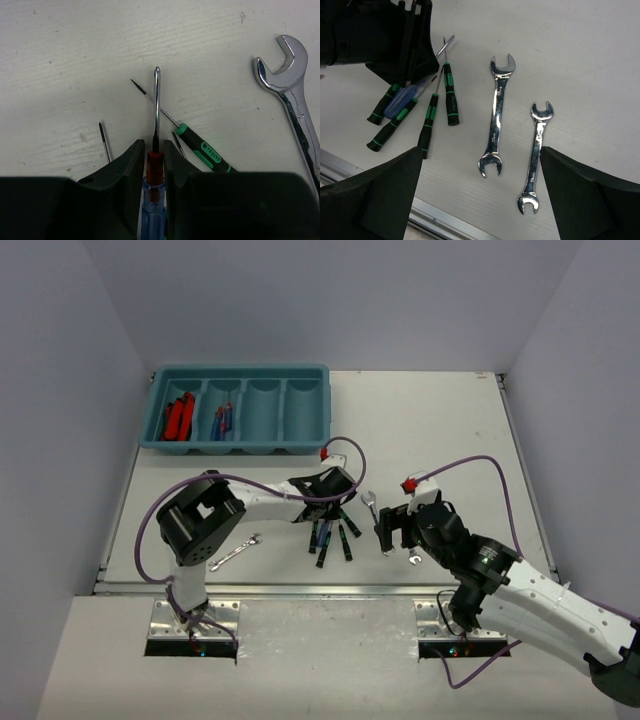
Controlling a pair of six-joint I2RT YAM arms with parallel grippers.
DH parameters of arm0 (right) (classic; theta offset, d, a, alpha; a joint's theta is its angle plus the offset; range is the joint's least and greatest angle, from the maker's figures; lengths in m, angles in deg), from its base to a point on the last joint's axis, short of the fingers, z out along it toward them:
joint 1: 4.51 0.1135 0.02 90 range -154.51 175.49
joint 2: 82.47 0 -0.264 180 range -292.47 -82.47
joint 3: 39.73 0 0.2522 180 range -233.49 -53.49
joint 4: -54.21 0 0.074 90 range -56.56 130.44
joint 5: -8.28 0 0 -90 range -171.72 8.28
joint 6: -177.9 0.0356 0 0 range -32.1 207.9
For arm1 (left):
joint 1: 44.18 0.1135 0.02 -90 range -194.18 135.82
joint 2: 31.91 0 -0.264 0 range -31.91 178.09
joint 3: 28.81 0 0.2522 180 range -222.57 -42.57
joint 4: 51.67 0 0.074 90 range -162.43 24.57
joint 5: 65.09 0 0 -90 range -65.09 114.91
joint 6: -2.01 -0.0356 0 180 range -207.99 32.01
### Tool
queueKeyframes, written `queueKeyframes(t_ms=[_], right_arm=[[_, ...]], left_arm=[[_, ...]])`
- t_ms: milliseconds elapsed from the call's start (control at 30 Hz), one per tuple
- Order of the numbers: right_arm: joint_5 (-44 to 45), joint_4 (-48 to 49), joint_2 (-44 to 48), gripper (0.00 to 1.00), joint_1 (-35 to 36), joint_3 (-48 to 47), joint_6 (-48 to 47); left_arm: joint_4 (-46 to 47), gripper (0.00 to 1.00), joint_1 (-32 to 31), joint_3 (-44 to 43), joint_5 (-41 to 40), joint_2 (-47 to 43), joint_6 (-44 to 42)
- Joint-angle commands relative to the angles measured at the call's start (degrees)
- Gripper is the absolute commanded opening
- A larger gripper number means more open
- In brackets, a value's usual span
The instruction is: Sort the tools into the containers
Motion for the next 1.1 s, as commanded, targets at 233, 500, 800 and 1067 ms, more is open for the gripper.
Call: queueKeyframes(t_ms=[233,500,800,1067], right_arm=[[2.63,2.29,0.72,0.99,-0.21,0.41,0.18],[2.55,2.29,0.37,0.99,-0.21,0.26,0.18],[2.08,2.36,0.52,0.99,-0.15,0.32,0.09],[0.59,2.70,1.35,0.99,-0.14,0.71,0.00]], left_arm=[[-0.13,0.00,-0.01,-1.67,0.69,-4.40,0.28],[-4.60,0.00,0.08,-5.65,-4.64,-13.57,-2.33],[-10.31,0.00,20.82,-18.58,-6.69,-16.21,-13.70],[-6.36,0.00,42.23,-44.07,-6.75,3.38,-28.76]])
